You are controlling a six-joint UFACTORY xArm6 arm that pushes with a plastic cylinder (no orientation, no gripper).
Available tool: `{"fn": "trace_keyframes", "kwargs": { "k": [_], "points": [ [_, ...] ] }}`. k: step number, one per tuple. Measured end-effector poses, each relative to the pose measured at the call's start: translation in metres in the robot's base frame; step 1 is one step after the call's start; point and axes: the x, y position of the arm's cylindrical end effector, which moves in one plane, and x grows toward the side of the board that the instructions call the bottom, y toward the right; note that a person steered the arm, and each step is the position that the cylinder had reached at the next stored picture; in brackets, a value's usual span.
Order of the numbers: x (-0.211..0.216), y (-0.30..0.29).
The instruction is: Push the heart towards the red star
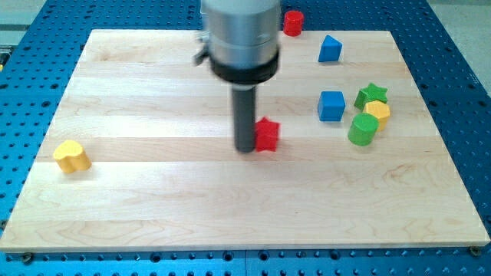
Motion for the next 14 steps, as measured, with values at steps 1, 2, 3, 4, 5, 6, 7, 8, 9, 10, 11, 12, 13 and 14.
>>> {"fn": "trace_keyframes", "kwargs": {
  "k": [1,2,3,4,5,6,7,8,9,10,11,12,13,14],
  "points": [
    [-0.026,0.064],
    [-0.025,0.106],
    [0.037,-0.034],
    [0.09,-0.181],
    [0.073,-0.319],
    [0.033,-0.278],
    [-0.003,-0.168],
    [0.0,-0.166],
    [0.019,-0.284],
    [0.065,-0.234],
    [0.027,-0.142],
    [0.017,-0.064],
    [0.038,-0.123],
    [0.061,-0.048]
  ]
}}
